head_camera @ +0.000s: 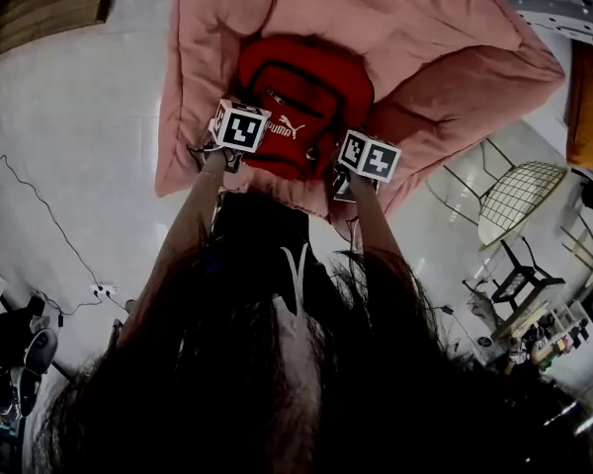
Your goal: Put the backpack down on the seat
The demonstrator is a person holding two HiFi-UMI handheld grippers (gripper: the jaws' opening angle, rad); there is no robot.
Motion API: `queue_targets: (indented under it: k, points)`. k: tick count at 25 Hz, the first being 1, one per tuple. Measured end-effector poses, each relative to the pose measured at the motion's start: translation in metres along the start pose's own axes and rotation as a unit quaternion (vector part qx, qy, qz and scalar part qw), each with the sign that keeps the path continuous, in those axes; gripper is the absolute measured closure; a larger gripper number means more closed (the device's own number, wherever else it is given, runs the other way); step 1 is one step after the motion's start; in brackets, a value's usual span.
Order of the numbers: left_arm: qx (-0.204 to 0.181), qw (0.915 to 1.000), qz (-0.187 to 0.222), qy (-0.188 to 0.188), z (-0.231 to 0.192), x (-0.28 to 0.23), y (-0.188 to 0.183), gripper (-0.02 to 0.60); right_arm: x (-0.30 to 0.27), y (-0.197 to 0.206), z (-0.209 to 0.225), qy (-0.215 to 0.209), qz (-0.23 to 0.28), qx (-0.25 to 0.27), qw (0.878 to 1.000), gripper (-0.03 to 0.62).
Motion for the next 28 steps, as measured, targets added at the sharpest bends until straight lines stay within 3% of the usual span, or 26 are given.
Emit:
queue_targets:
  k: [4,8,12,14,18,24,28]
  points:
    - [-0.028,0.9987,0.039,-0.019,0.005,-0.004,0.007,0.54,0.0,0.003,0.002,-0.025,0.024,-0.022,0.999,0.546]
    - [-0.037,0.9967,0.071,0.001,0.002,0.0,0.014,0.538,0.007,0.005,0.003,-0.028,0.032,-0.012,0.999,0.537]
    - [-0.001,0.9963,0.084,0.019,-0.006,0.007,0.014,0.535,0.018,0.007,0.002,-0.022,0.038,-0.008,0.999,0.406]
    - [0.025,0.9956,0.089,0.016,-0.007,0.015,0.014,0.495,0.029,0.01,0.003,-0.026,0.04,-0.01,0.999,0.375]
    - [0.066,0.9904,0.119,0.025,-0.007,0.042,0.02,0.374,0.058,0.022,0.004,-0.043,0.052,-0.01,0.998,0.373]
    - [0.109,0.9796,0.165,0.035,-0.003,0.101,0.026,0.375,0.115,0.034,-0.002,-0.083,0.109,-0.016,0.99,0.375]
    - [0.128,0.9676,0.21,0.056,0.013,0.15,0.022,0.376,0.156,0.039,-0.015,-0.101,0.147,-0.019,0.984,0.375]
Point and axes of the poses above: the fingertips, and each gripper's own axes: x backward along the fingers, z to its right, y out of its underside, the point moved 10 cm from there along x, backward along the fingers, and after that the axes turned 2 degrees about z, right-handed, at the moved point
